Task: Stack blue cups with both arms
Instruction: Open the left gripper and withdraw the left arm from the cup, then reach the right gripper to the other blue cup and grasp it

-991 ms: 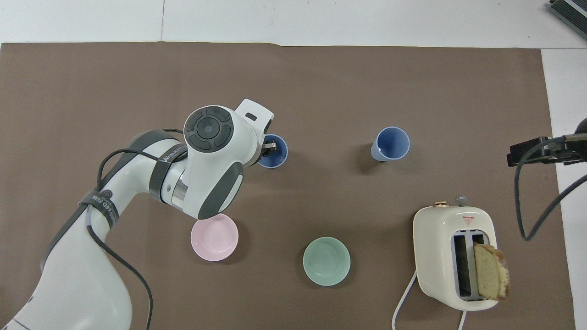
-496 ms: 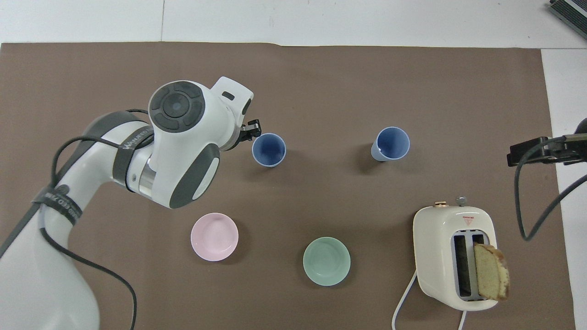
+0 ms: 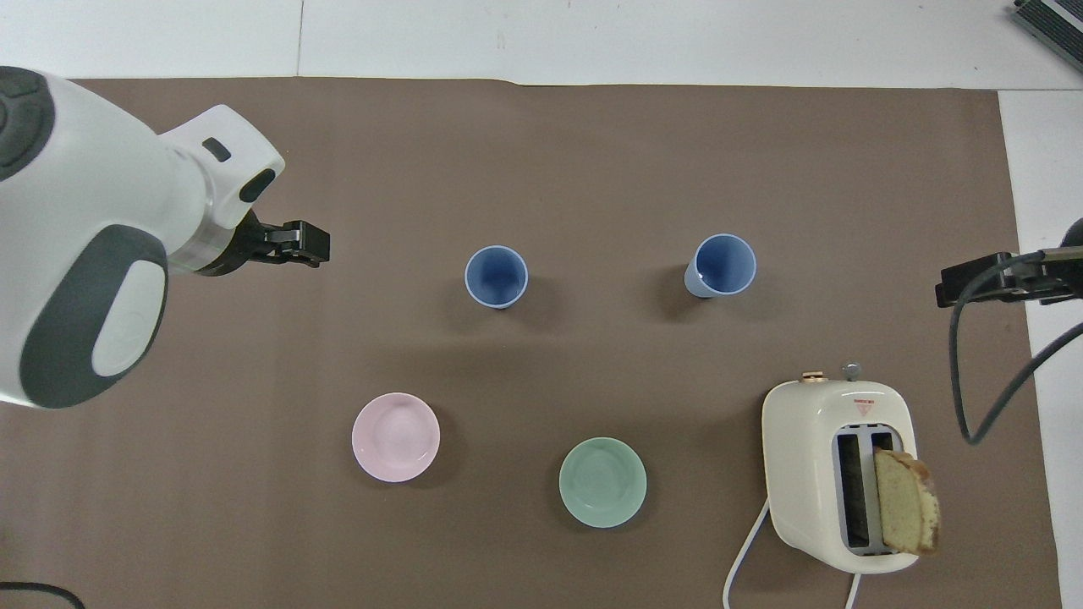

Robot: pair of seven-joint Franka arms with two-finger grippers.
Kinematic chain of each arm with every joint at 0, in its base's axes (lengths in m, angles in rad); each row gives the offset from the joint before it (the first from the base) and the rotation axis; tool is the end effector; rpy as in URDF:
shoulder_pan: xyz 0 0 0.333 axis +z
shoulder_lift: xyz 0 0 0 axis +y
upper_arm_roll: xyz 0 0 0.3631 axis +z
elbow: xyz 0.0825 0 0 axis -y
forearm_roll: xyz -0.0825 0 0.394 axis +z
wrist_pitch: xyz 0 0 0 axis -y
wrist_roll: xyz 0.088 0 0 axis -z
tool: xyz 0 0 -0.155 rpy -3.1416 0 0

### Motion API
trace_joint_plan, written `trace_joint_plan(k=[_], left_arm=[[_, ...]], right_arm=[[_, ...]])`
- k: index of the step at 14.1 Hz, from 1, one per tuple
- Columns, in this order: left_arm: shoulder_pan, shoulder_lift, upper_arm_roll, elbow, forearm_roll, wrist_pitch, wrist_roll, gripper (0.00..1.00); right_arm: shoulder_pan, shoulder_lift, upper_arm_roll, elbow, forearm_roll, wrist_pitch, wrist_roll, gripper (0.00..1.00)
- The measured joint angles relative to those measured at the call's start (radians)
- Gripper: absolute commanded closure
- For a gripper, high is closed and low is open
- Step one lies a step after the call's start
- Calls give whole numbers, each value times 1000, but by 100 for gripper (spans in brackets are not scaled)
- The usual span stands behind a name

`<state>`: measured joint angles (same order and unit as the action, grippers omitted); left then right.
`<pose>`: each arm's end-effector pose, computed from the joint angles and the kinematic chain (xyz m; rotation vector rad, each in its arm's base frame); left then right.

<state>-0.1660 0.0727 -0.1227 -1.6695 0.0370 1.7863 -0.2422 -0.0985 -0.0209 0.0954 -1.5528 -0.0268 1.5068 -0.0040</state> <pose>0.5825 -0.1657 0.5526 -3.1248 0.0830 -0.0786 0.5495 -0.0054 0.6384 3.1127 -0.0008 -0.0394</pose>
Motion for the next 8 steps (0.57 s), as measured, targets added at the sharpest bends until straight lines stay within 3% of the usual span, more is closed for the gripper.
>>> trace_joint_plan(k=[3,8], left_arm=[[56,-62,2,0,-2,-66,106,0],[148,-141,6,0,-13,-168,229,0]], right_arm=[[2,0,2,-4,8,38,0,0],[32,42,10,-123,12,263,0,0]])
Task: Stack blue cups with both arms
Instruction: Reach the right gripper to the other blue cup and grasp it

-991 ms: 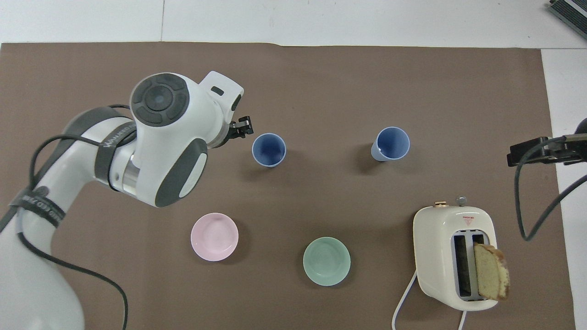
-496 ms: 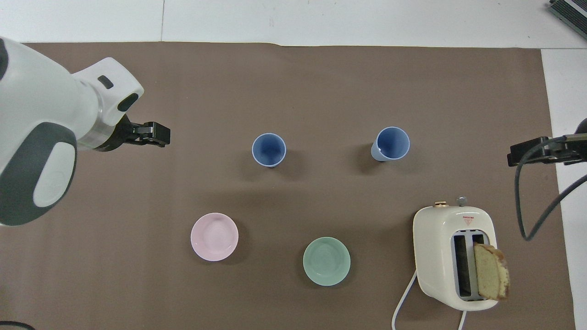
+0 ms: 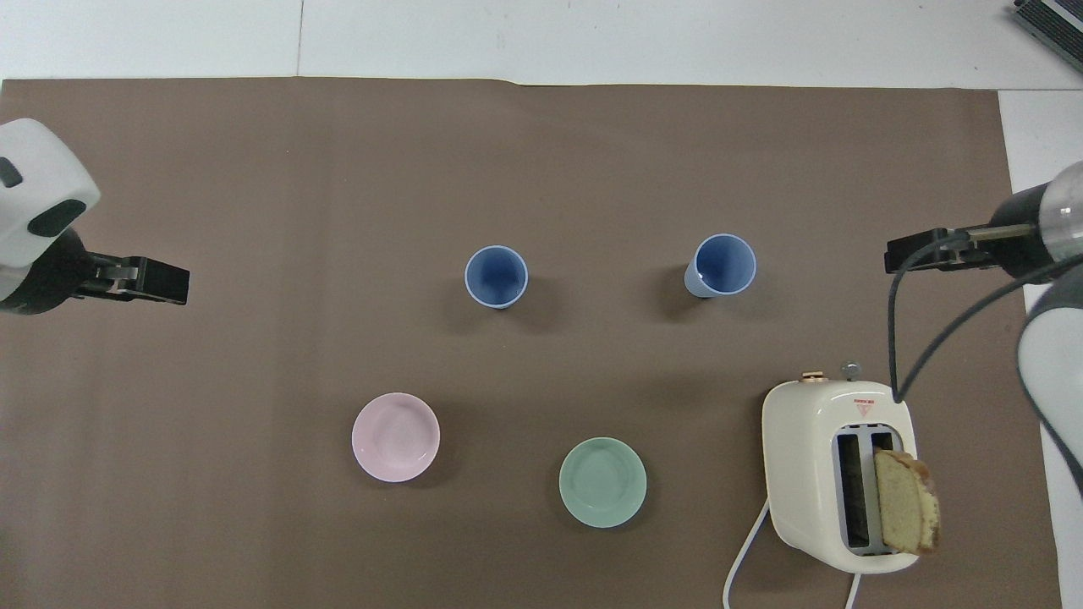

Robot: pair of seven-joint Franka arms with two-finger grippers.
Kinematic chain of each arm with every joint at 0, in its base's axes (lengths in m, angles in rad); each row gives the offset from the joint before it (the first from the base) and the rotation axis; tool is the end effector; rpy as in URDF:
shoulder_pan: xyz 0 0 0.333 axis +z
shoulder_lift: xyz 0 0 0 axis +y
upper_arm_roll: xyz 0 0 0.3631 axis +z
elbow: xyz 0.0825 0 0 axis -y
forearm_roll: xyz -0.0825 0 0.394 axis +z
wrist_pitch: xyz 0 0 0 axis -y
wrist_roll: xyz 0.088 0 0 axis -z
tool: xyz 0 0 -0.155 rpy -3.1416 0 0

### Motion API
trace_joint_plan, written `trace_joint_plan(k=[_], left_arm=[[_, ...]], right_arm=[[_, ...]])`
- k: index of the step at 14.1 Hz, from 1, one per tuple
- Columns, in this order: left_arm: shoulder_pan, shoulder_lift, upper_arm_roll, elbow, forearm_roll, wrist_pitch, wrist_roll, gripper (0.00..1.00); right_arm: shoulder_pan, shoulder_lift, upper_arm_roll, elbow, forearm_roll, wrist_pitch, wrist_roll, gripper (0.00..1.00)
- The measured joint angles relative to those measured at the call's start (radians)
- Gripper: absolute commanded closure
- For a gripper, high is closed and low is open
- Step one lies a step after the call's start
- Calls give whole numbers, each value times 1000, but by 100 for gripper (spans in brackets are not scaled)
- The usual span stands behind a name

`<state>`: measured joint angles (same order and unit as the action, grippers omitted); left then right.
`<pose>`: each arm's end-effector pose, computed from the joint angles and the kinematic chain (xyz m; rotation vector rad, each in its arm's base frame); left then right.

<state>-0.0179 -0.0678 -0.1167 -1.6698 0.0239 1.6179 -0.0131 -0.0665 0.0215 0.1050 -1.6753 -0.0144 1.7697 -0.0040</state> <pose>0.5400 -0.0716 0.6173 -3.1051 0.1900 -0.0276 0.5902 0.0202 0.5785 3.1280 0.0700 0.1146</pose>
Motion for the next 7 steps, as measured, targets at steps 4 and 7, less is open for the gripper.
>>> trace_joint_plan(k=[4,7], left_arm=[[13,-27,2,0,-4,-32,17,0],[13,-34,2,1,-6,-24,17,0]], right_arm=[[33,139,2,-43,35,199,2,0],[59,230,4,-43,44,277,22,0]])
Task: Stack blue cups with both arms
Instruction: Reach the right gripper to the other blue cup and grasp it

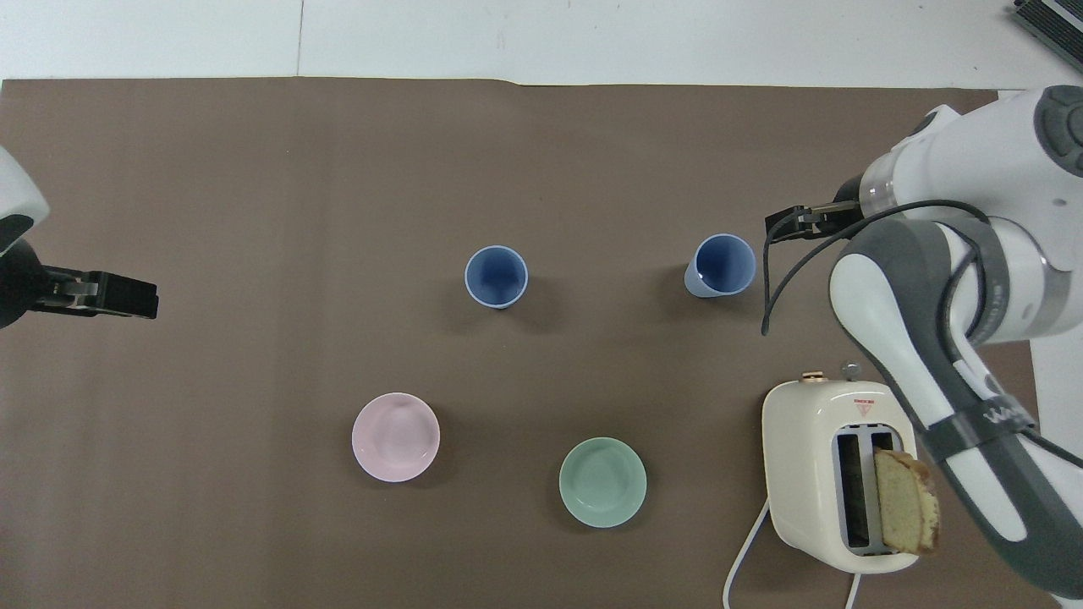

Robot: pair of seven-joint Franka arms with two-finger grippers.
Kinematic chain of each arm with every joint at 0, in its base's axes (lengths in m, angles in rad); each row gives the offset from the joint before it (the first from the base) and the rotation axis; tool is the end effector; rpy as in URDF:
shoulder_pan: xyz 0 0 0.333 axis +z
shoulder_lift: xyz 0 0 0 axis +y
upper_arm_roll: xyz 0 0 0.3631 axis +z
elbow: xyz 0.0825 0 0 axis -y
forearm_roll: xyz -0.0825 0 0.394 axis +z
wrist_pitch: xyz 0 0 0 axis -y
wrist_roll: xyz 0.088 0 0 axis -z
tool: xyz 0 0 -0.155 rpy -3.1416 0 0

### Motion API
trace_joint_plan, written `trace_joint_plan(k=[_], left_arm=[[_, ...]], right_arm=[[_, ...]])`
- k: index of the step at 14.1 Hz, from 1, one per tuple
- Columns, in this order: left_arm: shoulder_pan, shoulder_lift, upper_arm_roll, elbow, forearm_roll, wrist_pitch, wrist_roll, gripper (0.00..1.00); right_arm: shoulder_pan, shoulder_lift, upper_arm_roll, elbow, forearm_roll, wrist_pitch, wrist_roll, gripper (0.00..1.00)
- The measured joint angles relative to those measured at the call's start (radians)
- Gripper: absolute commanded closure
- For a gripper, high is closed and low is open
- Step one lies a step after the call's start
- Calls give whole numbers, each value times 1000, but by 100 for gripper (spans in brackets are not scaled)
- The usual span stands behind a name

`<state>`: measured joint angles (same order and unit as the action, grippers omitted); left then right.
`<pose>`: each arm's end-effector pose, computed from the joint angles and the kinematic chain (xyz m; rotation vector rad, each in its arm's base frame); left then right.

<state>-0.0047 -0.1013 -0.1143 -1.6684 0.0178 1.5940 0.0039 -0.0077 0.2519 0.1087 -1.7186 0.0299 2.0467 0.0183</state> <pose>0.5276 -0.0635 0.6336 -3.1077 0.1908 -0.0434 0.6617 0.0648 0.4399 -3.0793 -0.1010 -0.1144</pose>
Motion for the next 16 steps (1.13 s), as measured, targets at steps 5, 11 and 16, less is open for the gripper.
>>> trace_joint_plan(k=[5,11,16], left_arm=[[0,-17,3,2,-1,-29,0,0],[0,-66,3,2,-3,-78,0,0],[0,-66,9,2,-4,-79,0,0]], right_arm=[[52,48,1,-33,0,75,51,0],[58,59,1,-102,0,120,51,0],[58,61,0,-114,0,121,51,100]])
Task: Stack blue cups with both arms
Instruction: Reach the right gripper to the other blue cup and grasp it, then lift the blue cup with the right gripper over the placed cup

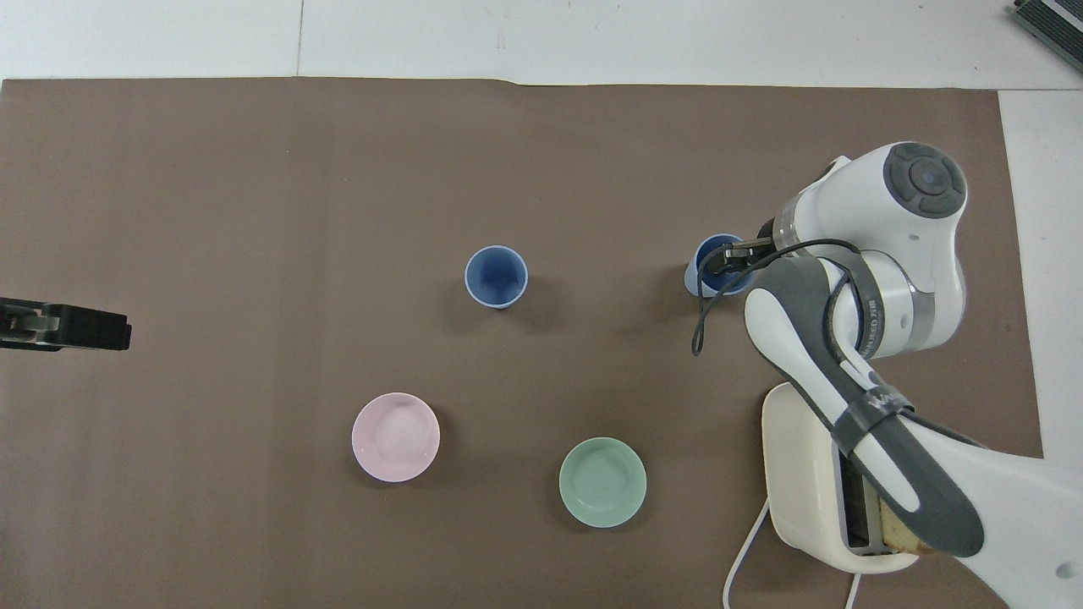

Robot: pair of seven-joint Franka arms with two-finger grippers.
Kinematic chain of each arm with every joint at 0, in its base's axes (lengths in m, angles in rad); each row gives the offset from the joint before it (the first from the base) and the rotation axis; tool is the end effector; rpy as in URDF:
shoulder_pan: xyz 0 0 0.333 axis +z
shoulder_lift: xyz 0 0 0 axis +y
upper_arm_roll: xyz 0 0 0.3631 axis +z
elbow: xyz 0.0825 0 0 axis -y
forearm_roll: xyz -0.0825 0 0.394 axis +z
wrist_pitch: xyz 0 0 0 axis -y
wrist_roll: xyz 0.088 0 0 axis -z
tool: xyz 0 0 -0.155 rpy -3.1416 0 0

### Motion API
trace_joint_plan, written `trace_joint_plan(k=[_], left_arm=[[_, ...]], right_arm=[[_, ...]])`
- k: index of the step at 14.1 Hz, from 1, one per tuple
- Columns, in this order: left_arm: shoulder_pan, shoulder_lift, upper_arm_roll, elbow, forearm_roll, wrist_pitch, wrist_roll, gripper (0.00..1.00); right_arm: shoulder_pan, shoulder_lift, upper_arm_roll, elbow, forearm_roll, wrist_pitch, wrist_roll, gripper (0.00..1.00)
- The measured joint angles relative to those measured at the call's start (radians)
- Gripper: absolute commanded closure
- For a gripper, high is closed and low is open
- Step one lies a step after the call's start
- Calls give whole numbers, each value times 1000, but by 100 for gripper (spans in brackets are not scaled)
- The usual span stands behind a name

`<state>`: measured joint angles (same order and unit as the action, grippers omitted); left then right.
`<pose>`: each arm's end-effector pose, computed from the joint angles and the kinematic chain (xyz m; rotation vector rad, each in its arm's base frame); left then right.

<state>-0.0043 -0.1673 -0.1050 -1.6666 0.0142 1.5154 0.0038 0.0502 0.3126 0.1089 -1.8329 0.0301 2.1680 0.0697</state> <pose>0.4955 -0.0571 0.6612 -3.1059 0.1724 -0.0262 0.6492 0.1023 0.3565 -3.0789 -0.1034 -0.0266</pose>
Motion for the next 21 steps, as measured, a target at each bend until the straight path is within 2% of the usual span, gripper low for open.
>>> trace_joint_plan(k=[6,10,12,17,21], left_arm=[[1,0,20,0,-2,0,0,0],[1,0,11,0,-28,0,-1,0],[2,0,17,0,-42,0,0,0],[6,-1,24,0,-42,-1,0,0],[11,-1,25,0,-42,-1,0,0]], right_arm=[[-1,0,-1,3,0,4,0,100],[13,1,1,52,3,-15,10,100],[35,1,2,122,3,-82,65,100],[132,36,10,381,3,-307,255,100],[237,86,35,506,3,-344,407,100]])
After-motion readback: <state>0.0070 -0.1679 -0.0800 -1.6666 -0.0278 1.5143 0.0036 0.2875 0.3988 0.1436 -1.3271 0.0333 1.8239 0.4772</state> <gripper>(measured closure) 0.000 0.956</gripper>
